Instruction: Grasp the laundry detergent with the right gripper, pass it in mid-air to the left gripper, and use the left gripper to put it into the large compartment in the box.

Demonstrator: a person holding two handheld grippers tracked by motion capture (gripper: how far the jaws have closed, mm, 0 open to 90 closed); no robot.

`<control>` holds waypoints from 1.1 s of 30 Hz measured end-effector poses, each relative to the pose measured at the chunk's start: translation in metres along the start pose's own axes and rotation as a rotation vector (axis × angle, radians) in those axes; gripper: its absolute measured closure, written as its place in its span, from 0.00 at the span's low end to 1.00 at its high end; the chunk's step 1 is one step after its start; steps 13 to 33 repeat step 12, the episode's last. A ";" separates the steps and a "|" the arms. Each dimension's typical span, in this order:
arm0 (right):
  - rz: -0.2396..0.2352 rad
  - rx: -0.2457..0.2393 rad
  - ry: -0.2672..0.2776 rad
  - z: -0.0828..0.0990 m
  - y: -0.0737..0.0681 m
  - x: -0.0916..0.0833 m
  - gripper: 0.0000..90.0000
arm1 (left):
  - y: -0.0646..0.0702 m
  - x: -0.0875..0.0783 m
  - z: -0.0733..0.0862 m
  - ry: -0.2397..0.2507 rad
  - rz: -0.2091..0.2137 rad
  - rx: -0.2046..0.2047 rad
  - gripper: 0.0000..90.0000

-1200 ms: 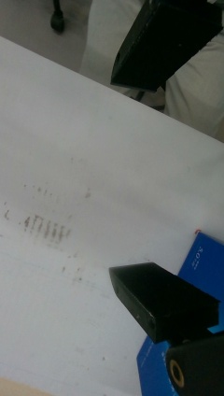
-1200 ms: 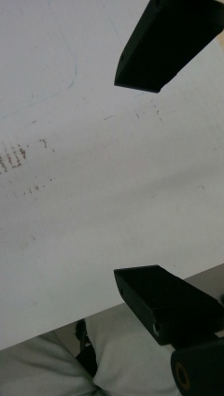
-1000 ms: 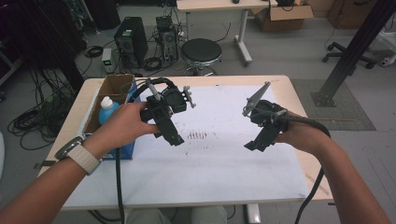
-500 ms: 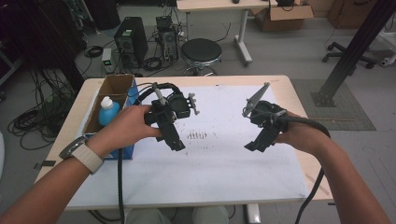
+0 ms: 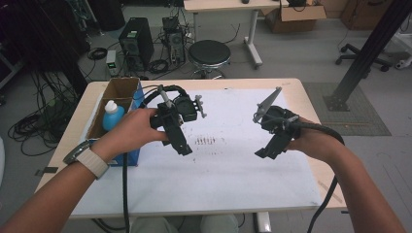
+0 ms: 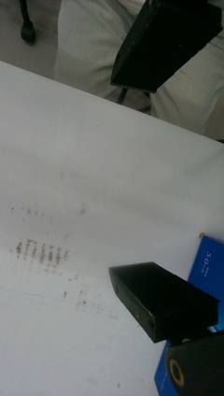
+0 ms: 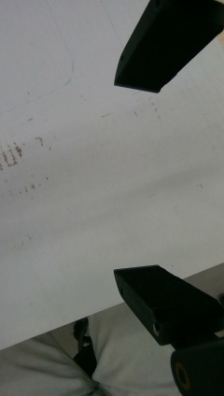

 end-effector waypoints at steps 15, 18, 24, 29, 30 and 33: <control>0.007 0.005 -0.001 0.003 -0.001 -0.002 0.08 | 0.001 0.000 -0.001 -0.002 -0.003 0.001 0.10; 0.007 0.005 -0.001 0.003 -0.001 -0.002 0.08 | 0.001 0.000 -0.001 -0.002 -0.003 0.001 0.10; 0.007 0.005 -0.001 0.003 -0.001 -0.002 0.08 | 0.001 0.000 -0.001 -0.002 -0.003 0.001 0.10; 0.007 0.005 -0.001 0.003 -0.001 -0.002 0.08 | 0.001 0.000 -0.001 -0.002 -0.003 0.001 0.10; 0.007 0.005 -0.001 0.003 -0.001 -0.002 0.08 | 0.001 0.000 -0.001 -0.002 -0.003 0.001 0.10; 0.007 0.005 -0.001 0.003 -0.001 -0.002 0.08 | 0.001 0.000 -0.001 -0.002 -0.003 0.001 0.10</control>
Point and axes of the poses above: each handheld gripper's, and its own axes: x roughly forward along the jaws, z roughly out of its underside, y roughly to its right, the point moved 4 cm from there along x, roughly forward along the jaws, and after that the axes turned 9 degrees about x, right-handed, at the moved point
